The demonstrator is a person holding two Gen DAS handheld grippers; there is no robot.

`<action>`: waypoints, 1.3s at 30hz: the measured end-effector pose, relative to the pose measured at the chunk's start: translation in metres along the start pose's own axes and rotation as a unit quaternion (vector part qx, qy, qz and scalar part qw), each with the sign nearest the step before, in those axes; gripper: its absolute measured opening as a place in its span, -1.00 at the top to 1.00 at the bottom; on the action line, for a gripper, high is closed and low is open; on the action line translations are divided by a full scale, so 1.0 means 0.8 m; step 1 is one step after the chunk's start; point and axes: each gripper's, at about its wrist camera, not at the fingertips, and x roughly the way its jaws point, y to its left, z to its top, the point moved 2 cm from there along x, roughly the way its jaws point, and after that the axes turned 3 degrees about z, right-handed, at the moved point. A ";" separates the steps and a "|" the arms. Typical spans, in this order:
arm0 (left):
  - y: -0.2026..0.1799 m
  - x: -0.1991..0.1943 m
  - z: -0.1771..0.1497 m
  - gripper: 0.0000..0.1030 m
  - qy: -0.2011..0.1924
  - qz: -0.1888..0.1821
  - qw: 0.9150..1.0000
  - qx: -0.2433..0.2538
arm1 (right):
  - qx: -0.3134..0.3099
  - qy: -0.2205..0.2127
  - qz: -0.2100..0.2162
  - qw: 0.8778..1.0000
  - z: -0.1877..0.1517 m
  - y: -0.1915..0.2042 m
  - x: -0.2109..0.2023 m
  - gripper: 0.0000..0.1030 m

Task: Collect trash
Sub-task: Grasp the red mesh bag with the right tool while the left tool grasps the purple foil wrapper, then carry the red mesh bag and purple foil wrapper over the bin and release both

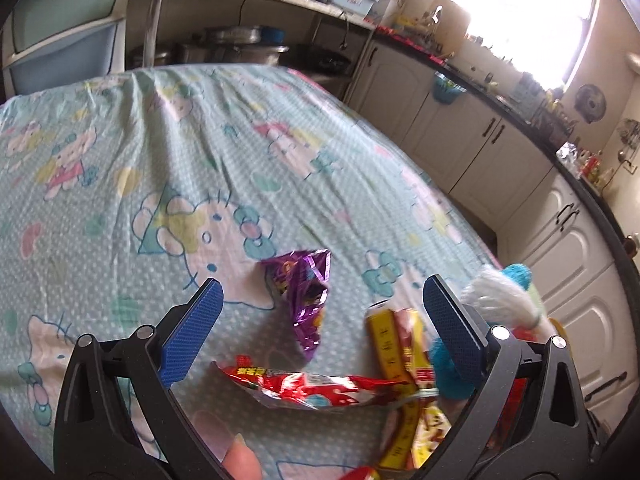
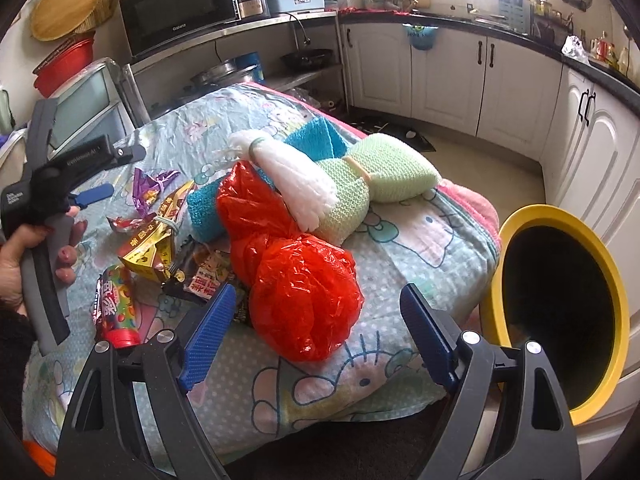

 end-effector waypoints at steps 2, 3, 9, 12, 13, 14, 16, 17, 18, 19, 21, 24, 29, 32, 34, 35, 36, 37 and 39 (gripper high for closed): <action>0.004 0.009 -0.002 -0.66 0.011 0.004 1.000 -0.004 | 0.001 0.004 0.001 1.000 0.000 -0.001 0.004 -0.57; 0.006 0.012 -0.003 -0.56 0.015 0.005 1.000 -0.006 | 0.001 0.006 0.003 1.000 0.000 -0.001 0.006 -0.55; 0.011 0.026 -0.004 -0.09 0.031 0.013 0.999 -0.003 | -0.002 0.020 0.015 1.000 0.001 0.002 0.016 -0.24; 0.012 0.033 -0.005 0.28 0.044 0.016 0.999 0.000 | -0.007 0.025 0.022 0.999 0.000 0.004 0.018 0.01; 0.012 0.036 -0.006 0.33 0.048 0.016 0.999 -0.001 | -0.009 0.027 0.023 0.999 0.001 0.006 0.019 0.13; 0.013 0.038 -0.007 0.46 0.051 0.016 0.999 0.001 | -0.012 0.028 0.026 0.999 0.001 0.007 0.019 0.19; 0.013 0.039 -0.008 0.57 0.053 0.011 0.999 0.004 | -0.016 0.027 0.027 0.999 0.002 0.009 0.018 0.39; 0.012 0.040 -0.009 0.60 0.053 0.010 0.999 0.006 | -0.017 0.026 0.029 0.999 0.003 0.010 0.017 0.43; 0.013 0.039 -0.009 0.62 0.053 0.010 0.999 0.008 | -0.018 0.025 0.031 0.999 0.003 0.011 0.015 0.47; 0.013 0.038 -0.010 0.63 0.052 0.009 0.999 0.008 | -0.019 0.023 0.031 0.999 0.003 0.011 0.013 0.49; 0.013 0.036 -0.009 0.66 0.050 0.006 0.999 0.008 | -0.021 0.018 0.035 0.999 0.003 0.012 0.008 0.53; 0.014 0.027 -0.005 0.69 0.041 0.003 0.999 0.009 | -0.023 0.010 0.040 0.999 0.004 0.014 -0.001 0.54; 0.012 0.004 0.005 0.70 0.023 -0.003 1.000 0.015 | -0.033 0.002 0.055 0.998 0.004 0.025 -0.016 0.54; 0.010 -0.012 0.010 0.70 0.012 -0.007 1.000 0.019 | -0.041 -0.004 0.061 0.997 0.005 0.033 -0.026 0.55; 0.007 -0.024 0.014 0.70 0.004 -0.013 1.000 0.022 | -0.042 -0.008 0.063 0.997 0.006 0.037 -0.031 0.55; 0.005 -0.028 0.014 0.70 0.001 -0.014 1.000 0.024 | -0.042 -0.012 0.063 0.997 0.006 0.036 -0.035 0.55; 0.002 -0.034 0.016 0.70 -0.003 -0.017 0.999 0.027 | -0.041 -0.014 0.064 0.997 0.006 0.036 -0.038 0.55; -0.001 -0.040 0.016 0.70 -0.006 -0.020 0.999 0.030 | -0.041 -0.018 0.063 0.997 0.007 0.035 -0.042 0.55; -0.009 -0.049 0.017 0.70 -0.011 -0.027 0.999 0.034 | -0.041 -0.023 0.062 0.997 0.008 0.035 -0.048 0.55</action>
